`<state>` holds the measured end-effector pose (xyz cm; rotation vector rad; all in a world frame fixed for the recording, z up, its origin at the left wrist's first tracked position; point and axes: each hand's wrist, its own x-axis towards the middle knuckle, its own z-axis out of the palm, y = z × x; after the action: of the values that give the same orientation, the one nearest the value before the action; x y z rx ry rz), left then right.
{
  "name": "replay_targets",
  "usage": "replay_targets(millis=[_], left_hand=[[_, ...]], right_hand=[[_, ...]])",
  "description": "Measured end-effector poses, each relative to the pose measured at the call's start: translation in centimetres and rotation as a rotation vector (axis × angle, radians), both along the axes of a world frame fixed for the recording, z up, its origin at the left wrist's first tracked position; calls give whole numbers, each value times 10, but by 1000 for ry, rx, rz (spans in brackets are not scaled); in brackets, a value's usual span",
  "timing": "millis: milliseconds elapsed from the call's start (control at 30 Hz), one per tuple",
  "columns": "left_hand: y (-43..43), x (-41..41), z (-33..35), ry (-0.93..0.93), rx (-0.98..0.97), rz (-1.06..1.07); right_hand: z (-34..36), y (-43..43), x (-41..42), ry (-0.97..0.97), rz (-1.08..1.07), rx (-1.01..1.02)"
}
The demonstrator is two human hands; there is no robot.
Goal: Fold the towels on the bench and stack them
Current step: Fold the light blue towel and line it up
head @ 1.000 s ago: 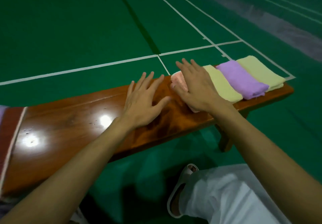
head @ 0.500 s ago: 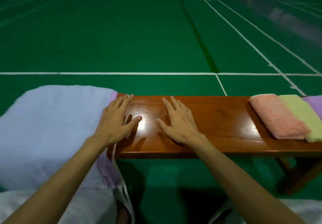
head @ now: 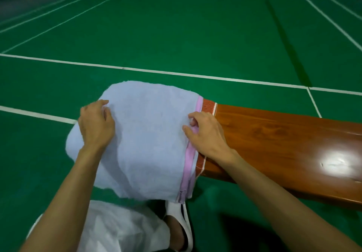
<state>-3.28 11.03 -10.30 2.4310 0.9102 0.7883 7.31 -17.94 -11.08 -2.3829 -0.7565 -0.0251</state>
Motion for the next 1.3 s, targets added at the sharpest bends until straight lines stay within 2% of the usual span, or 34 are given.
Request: replay_targets(millis=[100,200,367,500,600,667,767,867,967,1133,1300], left_hand=[[30,-14,-10,37,-63,98],[31,-16,-12,-47,-108,118],[27,-14,-2,-175,-89,151],[17,-17,14,-267,-3,76],[-8,-5,23,-257,0,-18],[-35,10,27,-242,-14,-99],[-88,35,22,-150,-24,-282],[-149,61,8,-77,7,-467],[-207,83,-1,-63,26,-576],[-270,105,-20,-15,37,-670],[-291,111,-35,37,133,-677]], right_hand=[[-3,16,-1,-6,-81,-33],[-7,25,-6,-67,-173,26],[-5,29,-12,-100,-195,99],[15,4,-9,-115,-263,275],[28,-31,1,-133,-332,287],[31,-67,12,-76,-386,243],[29,-134,29,167,-500,232],[21,-201,47,425,-648,416],[26,-252,57,545,-763,627],[36,-305,66,599,-827,783],[4,-349,73,485,-790,641]])
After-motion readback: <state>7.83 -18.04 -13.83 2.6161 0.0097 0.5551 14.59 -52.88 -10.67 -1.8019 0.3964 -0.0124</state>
